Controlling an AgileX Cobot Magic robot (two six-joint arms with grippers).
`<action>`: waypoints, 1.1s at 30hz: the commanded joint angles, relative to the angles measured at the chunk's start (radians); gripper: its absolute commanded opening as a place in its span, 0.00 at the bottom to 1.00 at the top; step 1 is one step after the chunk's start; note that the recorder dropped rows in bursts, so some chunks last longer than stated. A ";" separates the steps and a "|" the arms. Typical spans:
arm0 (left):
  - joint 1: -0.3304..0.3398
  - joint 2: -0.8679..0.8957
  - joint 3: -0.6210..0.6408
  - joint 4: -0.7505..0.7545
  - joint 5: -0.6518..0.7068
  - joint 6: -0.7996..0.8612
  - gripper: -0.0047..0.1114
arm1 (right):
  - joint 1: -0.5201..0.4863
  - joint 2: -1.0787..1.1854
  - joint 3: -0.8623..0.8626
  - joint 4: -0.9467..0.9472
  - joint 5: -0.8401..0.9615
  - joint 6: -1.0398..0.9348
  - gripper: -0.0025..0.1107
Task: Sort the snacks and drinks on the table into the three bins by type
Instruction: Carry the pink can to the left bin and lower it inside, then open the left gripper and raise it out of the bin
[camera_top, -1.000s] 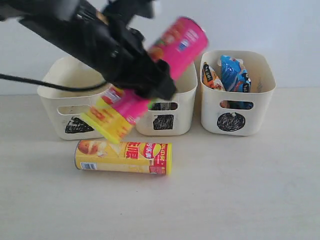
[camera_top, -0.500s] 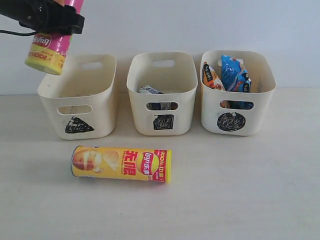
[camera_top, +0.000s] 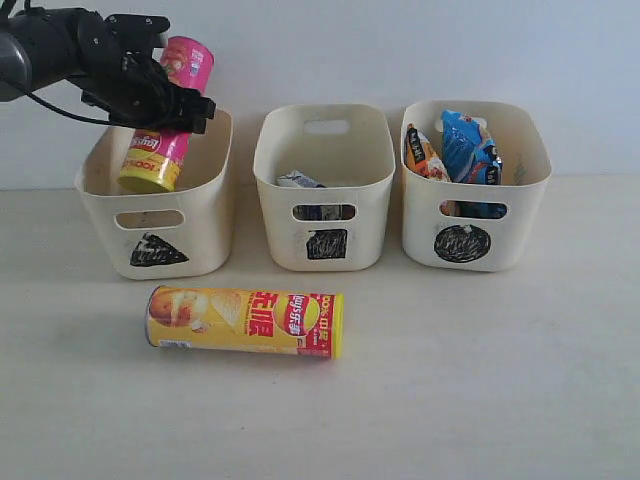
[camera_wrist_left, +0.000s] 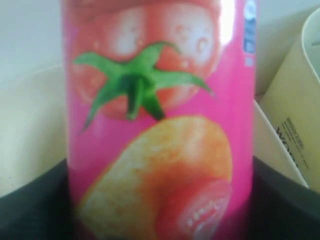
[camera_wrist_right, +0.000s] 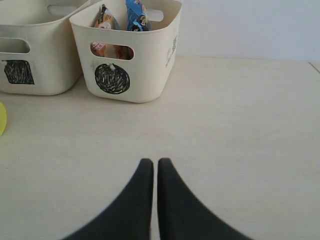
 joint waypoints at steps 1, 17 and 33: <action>0.001 -0.003 -0.012 0.005 0.038 -0.013 0.60 | -0.004 -0.005 0.005 0.001 -0.003 -0.001 0.02; 0.001 -0.083 -0.012 0.101 0.135 0.082 0.61 | -0.004 -0.005 0.005 0.001 -0.003 -0.001 0.02; -0.003 -0.263 -0.010 -0.036 0.578 0.588 0.07 | -0.004 -0.005 0.005 0.001 -0.003 -0.001 0.02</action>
